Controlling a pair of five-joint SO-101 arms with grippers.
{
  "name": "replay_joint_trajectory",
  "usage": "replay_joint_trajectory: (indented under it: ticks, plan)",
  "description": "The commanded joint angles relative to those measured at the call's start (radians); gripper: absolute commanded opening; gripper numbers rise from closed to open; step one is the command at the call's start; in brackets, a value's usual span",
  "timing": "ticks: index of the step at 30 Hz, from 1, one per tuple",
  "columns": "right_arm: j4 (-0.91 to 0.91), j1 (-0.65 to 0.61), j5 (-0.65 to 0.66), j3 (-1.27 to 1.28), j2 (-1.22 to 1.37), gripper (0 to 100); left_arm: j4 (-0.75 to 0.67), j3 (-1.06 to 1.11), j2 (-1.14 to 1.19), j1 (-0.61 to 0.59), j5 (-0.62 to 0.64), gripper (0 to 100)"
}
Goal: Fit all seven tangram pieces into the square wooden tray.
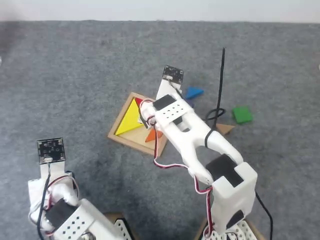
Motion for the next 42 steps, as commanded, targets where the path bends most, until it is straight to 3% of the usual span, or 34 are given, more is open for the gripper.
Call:
replay_joint_trajectory:
  ticks: [1,10,19,34,42]
  plan:
    - [-0.005,0.031,0.017,-0.058,-0.021,25.6,0.005,-0.012,-0.014,0.003,-0.011,24]
    - [-0.005,-0.094,0.097,-0.133,-0.030,25.6,0.005,-0.012,-0.014,0.003,-0.011,24]
    - [-0.008,-0.099,0.097,-0.167,0.134,25.6,0.005,-0.012,-0.014,0.003,-0.011,24]
    - [-0.005,0.107,0.098,-0.207,0.180,25.6,0.005,-0.012,-0.014,0.003,-0.011,24]
    - [-0.007,0.117,0.097,-0.233,0.174,25.6,0.005,-0.012,-0.014,0.003,-0.011,24]
